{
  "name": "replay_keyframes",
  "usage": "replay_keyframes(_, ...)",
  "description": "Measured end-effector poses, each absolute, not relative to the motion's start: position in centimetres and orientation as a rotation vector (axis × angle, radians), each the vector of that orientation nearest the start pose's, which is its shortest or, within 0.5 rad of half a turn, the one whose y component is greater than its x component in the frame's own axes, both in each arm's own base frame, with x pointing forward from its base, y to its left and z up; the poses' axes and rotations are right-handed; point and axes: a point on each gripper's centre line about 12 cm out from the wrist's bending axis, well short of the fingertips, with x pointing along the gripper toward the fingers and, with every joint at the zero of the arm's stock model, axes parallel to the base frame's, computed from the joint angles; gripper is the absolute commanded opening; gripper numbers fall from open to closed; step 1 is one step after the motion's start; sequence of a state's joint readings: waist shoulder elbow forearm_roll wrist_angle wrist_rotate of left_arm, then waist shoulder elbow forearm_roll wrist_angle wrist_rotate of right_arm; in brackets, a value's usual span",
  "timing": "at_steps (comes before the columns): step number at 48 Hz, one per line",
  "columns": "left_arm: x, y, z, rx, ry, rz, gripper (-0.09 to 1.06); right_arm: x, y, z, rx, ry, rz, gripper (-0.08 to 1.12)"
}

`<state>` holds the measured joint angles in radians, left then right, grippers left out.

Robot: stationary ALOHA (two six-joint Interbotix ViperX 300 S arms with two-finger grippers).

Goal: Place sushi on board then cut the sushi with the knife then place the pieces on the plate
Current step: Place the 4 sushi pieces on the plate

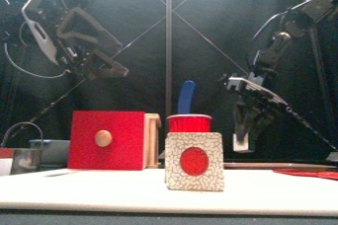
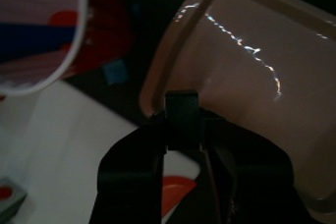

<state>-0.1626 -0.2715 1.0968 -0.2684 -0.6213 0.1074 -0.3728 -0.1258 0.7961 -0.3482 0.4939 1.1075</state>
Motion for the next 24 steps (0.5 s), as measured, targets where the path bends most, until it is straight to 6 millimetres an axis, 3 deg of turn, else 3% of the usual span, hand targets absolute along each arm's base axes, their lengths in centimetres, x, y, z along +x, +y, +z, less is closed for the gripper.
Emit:
replay_keyframes(8, 29.3, -3.0, 18.6, -0.076, 0.219, 0.005, 0.97, 27.8, -13.7, 13.7, 0.825, 0.886, -1.016, 0.52)
replay_keyframes(24, 29.2, -3.0, 18.5, -0.065, 0.222, -0.002, 0.97, 28.6, -14.4, 13.4, 0.82, 0.863, -1.05, 0.52)
